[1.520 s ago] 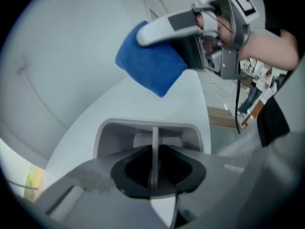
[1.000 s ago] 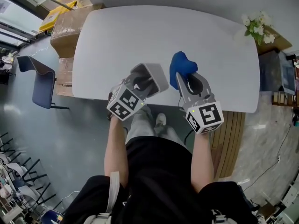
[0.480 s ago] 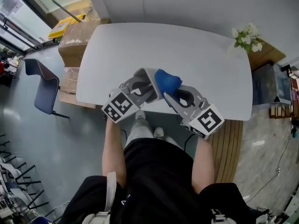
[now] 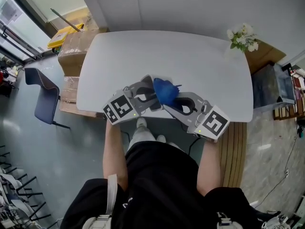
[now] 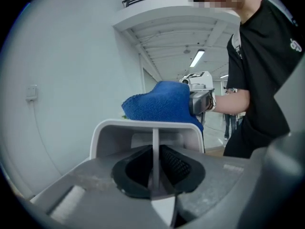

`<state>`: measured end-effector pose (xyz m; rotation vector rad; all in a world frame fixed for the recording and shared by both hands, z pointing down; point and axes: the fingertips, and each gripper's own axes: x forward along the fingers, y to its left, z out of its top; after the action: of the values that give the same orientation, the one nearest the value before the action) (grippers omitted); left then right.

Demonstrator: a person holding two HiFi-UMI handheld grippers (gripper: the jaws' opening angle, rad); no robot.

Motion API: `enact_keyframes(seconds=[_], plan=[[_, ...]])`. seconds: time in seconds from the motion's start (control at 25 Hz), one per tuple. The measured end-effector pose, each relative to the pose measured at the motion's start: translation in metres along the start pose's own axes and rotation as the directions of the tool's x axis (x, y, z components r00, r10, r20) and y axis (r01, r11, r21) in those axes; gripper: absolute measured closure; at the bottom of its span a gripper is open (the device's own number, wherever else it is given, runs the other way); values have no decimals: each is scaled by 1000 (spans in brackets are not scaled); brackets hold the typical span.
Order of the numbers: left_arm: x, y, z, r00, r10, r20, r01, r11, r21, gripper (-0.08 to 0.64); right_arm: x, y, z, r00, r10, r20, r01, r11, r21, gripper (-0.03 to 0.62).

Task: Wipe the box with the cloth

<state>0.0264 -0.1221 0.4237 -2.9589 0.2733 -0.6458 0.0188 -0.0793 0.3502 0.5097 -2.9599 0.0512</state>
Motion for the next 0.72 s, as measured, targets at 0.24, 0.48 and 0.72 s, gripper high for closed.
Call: enact_keyframes(seconds=[0.24, 0.48, 0.72], plan=[[4, -19, 2, 994, -108, -23, 109, 994, 27, 509, 1, 2, 3, 1000, 19, -7, -19, 999, -36, 534], [5, -41, -1, 974, -224, -37, 225, 974, 26, 509, 5, -1, 3, 999, 41, -20, -41, 998, -40, 534], [0, -60, 1, 945, -326, -33, 327, 945, 17, 508, 9, -1, 7, 997, 82, -5, -82, 996, -26, 534]])
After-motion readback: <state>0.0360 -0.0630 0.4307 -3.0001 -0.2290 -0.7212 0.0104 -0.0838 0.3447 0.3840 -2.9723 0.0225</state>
